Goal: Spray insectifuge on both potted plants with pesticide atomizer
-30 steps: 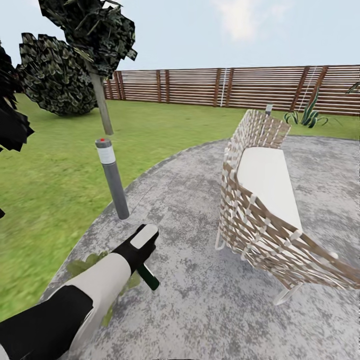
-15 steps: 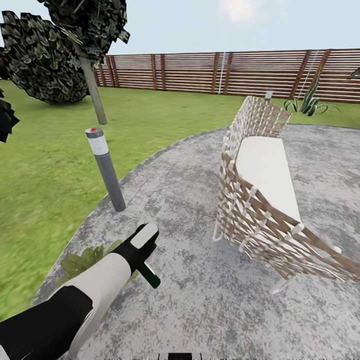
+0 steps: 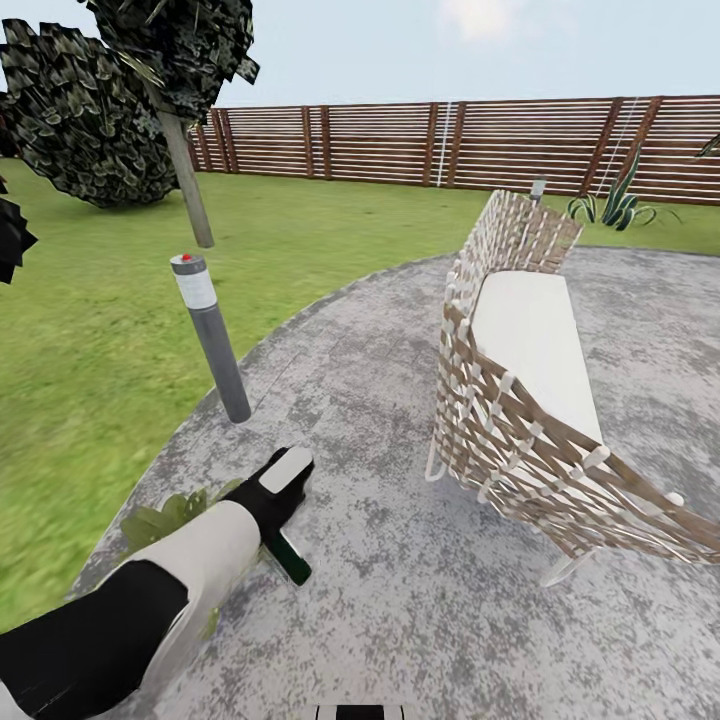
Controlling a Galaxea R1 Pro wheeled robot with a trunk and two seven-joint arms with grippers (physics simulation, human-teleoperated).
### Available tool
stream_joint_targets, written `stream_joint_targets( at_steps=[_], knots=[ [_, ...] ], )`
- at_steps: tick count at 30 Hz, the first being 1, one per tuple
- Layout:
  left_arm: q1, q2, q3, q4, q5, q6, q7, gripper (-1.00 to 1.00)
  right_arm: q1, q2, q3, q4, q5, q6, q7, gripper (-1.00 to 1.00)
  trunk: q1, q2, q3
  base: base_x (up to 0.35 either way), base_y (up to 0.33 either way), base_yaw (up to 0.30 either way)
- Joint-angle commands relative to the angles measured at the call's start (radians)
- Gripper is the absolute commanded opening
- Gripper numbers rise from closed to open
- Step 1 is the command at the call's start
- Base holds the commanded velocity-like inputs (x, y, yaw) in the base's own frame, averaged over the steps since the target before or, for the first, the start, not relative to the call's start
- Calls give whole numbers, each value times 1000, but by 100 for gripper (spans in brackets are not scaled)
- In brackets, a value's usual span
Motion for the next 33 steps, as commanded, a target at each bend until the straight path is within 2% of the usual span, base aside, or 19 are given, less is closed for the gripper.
stream_joint_targets(
  at_steps=[1,3,7,11,13,19,22,26,29,32,33],
  knots=[
    [-28,-1,-6,-1,5,25,29,-100,0,1,-3,-1,10,-2,5,100,0,0,-1,0,0,0],
    [-67,-2,-5,-29,7,44,76,-100,0,0,-4,-2,8,-2,6,100,0,0,-1,0,0,-27],
    [-86,-2,-5,-97,32,52,125,-100,1,1,-4,-3,6,-2,8,100,0,0,-1,0,0,-141],
    [-115,-2,-4,-128,65,53,142,-100,2,2,-4,-2,6,-2,8,100,0,0,-1,0,0,-240],
    [-121,-2,-4,-130,70,54,144,-100,2,3,-3,-2,6,-2,8,100,0,0,-1,0,0,-259],
    [-162,6,-7,-133,63,60,157,-100,4,13,-4,-3,5,-5,6,100,0,0,-1,0,0,-101],
    [-170,7,-7,-134,60,61,166,-100,5,16,-4,-3,5,-39,6,100,0,0,-1,0,0,-15],
    [-167,11,-3,-116,59,54,161,-100,7,18,-4,6,5,-83,5,100,0,0,-1,0,0,-4],
    [-151,23,-1,-56,59,38,141,-100,8,19,-4,10,5,-91,4,100,0,0,-1,0,0,-1],
    [-125,33,-10,37,56,-67,129,-100,8,20,-4,22,5,-95,4,100,0,0,-1,0,0,0],
    [-116,33,-10,41,55,-81,128,-100,8,20,-4,23,5,-95,4,100,0,0,-1,0,0,0]
  ],
)
